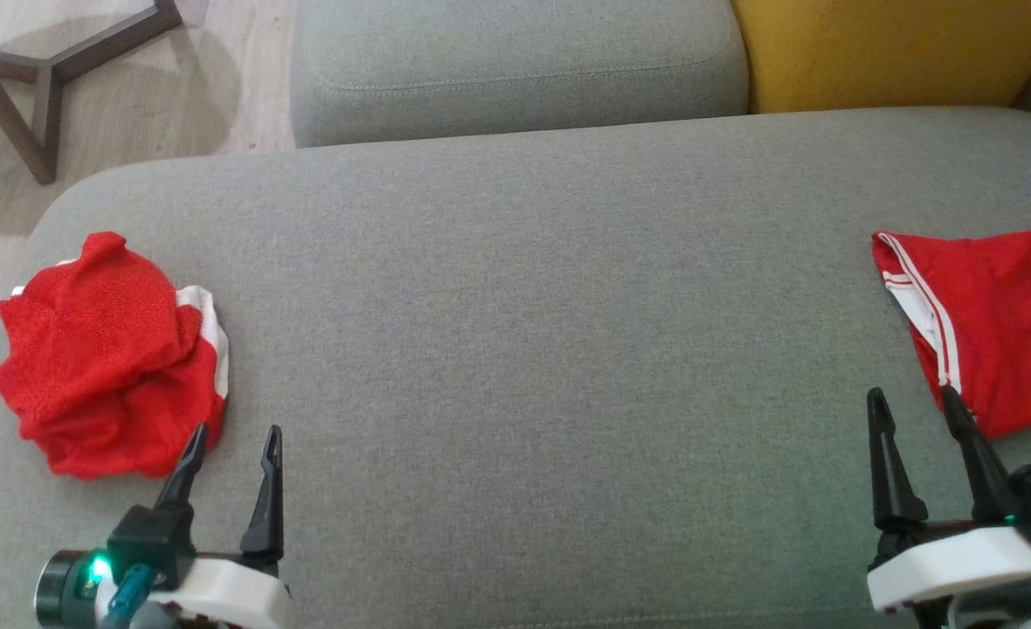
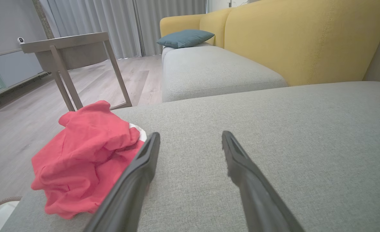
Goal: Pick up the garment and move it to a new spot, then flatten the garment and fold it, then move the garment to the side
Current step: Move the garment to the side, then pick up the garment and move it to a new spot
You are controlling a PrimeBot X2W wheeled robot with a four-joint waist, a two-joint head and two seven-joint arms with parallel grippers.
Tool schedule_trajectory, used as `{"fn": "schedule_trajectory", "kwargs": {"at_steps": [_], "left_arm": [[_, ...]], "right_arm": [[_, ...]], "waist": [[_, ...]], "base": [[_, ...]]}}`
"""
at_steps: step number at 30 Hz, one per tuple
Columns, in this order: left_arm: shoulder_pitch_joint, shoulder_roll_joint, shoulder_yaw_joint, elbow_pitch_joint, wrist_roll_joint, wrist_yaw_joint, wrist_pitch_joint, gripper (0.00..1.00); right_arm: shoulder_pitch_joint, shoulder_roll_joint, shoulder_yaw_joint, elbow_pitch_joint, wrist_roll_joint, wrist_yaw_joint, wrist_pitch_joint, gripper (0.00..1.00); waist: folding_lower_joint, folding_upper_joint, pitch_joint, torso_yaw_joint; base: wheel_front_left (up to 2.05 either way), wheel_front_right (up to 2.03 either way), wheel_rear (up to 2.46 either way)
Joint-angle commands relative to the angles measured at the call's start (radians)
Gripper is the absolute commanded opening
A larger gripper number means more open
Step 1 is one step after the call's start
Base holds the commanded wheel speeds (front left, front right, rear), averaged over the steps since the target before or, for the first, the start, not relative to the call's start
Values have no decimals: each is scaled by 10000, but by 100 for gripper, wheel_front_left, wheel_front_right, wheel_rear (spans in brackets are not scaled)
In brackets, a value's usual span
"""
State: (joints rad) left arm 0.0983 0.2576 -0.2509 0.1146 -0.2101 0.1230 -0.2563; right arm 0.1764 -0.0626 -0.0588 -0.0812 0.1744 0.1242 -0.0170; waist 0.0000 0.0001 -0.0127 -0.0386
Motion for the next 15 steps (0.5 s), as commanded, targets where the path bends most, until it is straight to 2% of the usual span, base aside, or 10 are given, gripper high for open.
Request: {"fn": "schedule_trajectory", "kwargs": {"at_steps": [1,7,12,15], "left_arm": [[-536,86,415,-264,114,17,-55,100],[-716,25,421,-255,97,-7,-55,100],[-949,-13,462,-172,68,-126,-55,100],[-1137,-84,459,-127,95,-200,-55,100]], "right_arm": [[-280,-55,163,-355,-79,65,1,100],[-223,-26,36,-450,-140,65,25,100],[-217,-26,-23,-598,-187,65,71,100],[-203,-22,-52,-738,-192,65,135,100]], "waist": [[0,-1,0,33],[0,-1,45,432],[0,-1,94,977],[0,-1,109,1544]], "base": [[0,0,0],[0,0,0],[0,0,0],[0,0,0]]}}
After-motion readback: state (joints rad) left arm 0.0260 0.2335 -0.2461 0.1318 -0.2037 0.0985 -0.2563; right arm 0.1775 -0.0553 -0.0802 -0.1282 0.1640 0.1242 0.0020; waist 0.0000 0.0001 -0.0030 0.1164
